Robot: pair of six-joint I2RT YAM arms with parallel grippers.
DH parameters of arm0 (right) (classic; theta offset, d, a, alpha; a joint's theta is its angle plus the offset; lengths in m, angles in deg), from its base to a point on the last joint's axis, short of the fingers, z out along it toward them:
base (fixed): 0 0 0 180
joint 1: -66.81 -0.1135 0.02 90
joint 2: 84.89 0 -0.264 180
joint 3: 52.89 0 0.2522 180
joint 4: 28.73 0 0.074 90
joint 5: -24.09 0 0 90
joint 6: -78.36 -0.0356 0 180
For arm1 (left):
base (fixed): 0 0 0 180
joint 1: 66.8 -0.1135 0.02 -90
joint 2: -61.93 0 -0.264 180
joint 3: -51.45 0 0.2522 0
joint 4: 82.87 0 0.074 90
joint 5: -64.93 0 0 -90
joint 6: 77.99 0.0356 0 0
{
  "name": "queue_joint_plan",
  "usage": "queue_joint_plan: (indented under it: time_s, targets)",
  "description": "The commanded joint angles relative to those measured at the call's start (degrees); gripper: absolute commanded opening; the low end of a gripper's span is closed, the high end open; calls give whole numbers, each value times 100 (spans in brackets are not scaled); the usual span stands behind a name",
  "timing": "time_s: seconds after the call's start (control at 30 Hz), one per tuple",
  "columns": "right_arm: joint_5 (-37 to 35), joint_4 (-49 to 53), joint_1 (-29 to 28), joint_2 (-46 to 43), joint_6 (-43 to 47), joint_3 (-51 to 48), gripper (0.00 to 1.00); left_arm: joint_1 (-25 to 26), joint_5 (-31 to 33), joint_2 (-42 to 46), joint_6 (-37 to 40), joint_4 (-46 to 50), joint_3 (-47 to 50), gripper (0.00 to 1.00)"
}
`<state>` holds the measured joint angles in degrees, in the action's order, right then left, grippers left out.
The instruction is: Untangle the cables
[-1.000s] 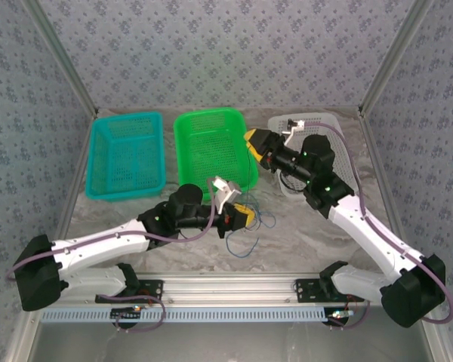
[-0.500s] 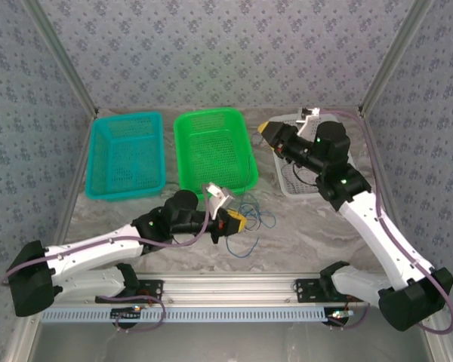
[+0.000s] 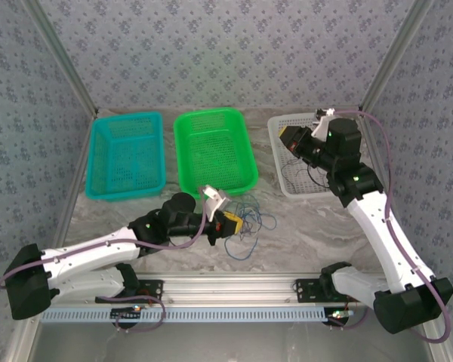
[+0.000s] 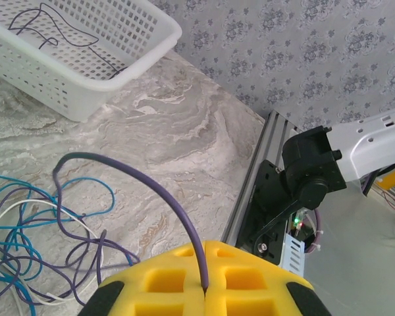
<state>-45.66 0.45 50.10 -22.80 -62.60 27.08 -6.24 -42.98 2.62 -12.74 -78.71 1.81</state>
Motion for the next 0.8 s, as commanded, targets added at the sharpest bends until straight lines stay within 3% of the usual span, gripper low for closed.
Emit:
queue_joint_plan:
  time_s: [0.0, 0.07, 0.13, 0.33, 0.57, 0.77]
  targets:
    - [-62, 336, 38, -77, 242, 46, 24, 35, 112, 121, -30, 1, 19, 4]
    - [40, 568, -17, -52, 287, -39, 39, 35, 164, 113, -19, -28, 11, 4]
    - [215, 888, -94, -41, 384, -131, 46, 35, 200, 100, -3, -37, -32, 4]
    - [514, 1139, -532, -448, 278, -850, 57, 36, 360, 96, -12, -79, -155, 4]
    - [1006, 198, -1155, -595, -1044, -1864, 70, 35, 345, -206, -18, 10, -331, 5]
    - [1179, -1639, -1501, -516, -2504, -2645, 79, 35, 326, -369, -8, -127, -435, 5]
